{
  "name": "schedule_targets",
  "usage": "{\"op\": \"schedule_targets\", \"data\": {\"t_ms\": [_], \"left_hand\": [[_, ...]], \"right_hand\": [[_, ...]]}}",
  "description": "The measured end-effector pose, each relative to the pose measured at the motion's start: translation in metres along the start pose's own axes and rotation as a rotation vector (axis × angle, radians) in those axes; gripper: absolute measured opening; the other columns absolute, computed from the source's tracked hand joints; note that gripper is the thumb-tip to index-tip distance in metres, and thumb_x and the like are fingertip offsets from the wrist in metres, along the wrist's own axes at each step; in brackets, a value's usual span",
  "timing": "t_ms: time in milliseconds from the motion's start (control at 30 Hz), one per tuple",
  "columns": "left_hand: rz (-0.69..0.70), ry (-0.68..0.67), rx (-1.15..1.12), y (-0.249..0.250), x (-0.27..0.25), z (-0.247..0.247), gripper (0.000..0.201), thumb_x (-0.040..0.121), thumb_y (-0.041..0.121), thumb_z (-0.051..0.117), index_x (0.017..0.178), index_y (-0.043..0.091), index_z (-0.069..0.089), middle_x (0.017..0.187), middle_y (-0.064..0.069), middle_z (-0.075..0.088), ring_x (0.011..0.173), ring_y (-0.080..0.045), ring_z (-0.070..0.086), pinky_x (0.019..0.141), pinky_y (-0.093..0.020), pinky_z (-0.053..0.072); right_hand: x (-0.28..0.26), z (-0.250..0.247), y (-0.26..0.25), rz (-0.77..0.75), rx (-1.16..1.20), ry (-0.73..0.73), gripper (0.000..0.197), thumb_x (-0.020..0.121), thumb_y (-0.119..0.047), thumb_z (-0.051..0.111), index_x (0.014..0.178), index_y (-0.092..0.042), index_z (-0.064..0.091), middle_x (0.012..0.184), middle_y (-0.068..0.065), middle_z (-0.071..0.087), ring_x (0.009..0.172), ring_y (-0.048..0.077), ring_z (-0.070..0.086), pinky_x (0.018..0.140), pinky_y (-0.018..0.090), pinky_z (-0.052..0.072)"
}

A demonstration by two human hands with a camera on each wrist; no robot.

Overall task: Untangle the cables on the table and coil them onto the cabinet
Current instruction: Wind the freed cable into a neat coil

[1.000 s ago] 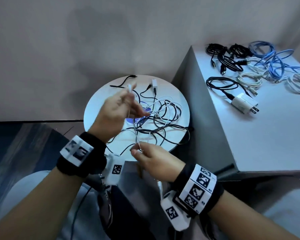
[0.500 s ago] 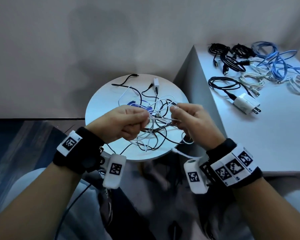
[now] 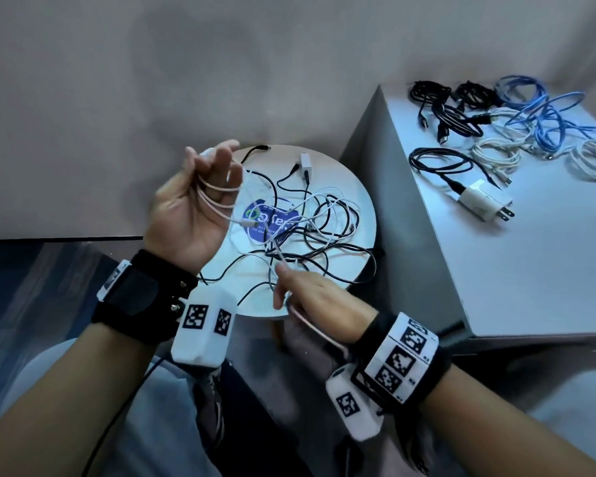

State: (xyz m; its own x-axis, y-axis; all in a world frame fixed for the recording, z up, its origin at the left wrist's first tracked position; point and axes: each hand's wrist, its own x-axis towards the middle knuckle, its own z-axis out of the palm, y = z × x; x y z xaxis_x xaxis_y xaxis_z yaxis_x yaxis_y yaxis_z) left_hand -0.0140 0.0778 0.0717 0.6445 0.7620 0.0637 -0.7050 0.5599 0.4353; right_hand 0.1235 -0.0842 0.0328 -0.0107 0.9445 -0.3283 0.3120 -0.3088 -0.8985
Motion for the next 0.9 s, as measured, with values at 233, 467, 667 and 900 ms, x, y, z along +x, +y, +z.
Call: {"op": "schedule_targets", "data": {"t_ms": [233, 467, 667, 900], "left_hand": [[0.131, -0.14, 1.614, -0.016, -0.008, -0.006, 0.029, 0.109, 0.028, 0.037, 0.115, 0.009, 0.057, 0.081, 0.003, 0.077, 0.072, -0.016, 0.074, 0.074, -0.033, 0.057], [-0.245, -0.201, 1.81, -0.017, -0.014, -0.001, 0.052, 0.101, 0.044, 0.046, 0.109, -0.005, 0.061, 0.053, 0.01, 0.046, 0.05, -0.009, 0.042, 0.053, -0.024, 0.036], [-0.316, -0.216, 1.472, -0.015, -0.013, 0.01, 0.038, 0.096, 0.043, 0.061, 0.087, 0.008, 0.074, 0.053, 0.011, 0.036, 0.052, -0.01, 0.031, 0.052, -0.019, 0.029], [-0.438, -0.096, 1.033, -0.028, -0.011, 0.006, 0.037, 0.092, 0.045, 0.058, 0.068, 0.017, 0.055, 0.051, 0.008, 0.023, 0.042, -0.009, 0.015, 0.049, -0.03, 0.022]], "right_hand": [[-0.006, 0.021, -0.007, 0.034, 0.399, -0.373, 0.034, 0.106, -0.011, 0.039, 0.073, -0.014, 0.048, 0.046, -0.009, 0.036, 0.038, 0.003, 0.027, 0.036, 0.015, 0.017], [-0.006, -0.044, -0.01, -0.142, 0.4, 0.017, 0.029, 0.101, -0.02, 0.049, 0.078, -0.005, 0.059, 0.05, 0.006, 0.049, 0.041, 0.017, 0.039, 0.043, 0.028, 0.027], [-0.004, -0.077, 0.001, -0.078, -0.093, 0.496, 0.029, 0.098, -0.042, 0.059, 0.08, -0.02, 0.064, 0.056, -0.011, 0.049, 0.052, 0.008, 0.042, 0.057, 0.029, 0.035], [-0.006, -0.059, -0.005, -0.181, -0.457, 0.701, 0.038, 0.098, -0.048, 0.054, 0.123, -0.02, 0.06, 0.102, 0.0, 0.063, 0.098, 0.022, 0.059, 0.09, 0.042, 0.046]]}}
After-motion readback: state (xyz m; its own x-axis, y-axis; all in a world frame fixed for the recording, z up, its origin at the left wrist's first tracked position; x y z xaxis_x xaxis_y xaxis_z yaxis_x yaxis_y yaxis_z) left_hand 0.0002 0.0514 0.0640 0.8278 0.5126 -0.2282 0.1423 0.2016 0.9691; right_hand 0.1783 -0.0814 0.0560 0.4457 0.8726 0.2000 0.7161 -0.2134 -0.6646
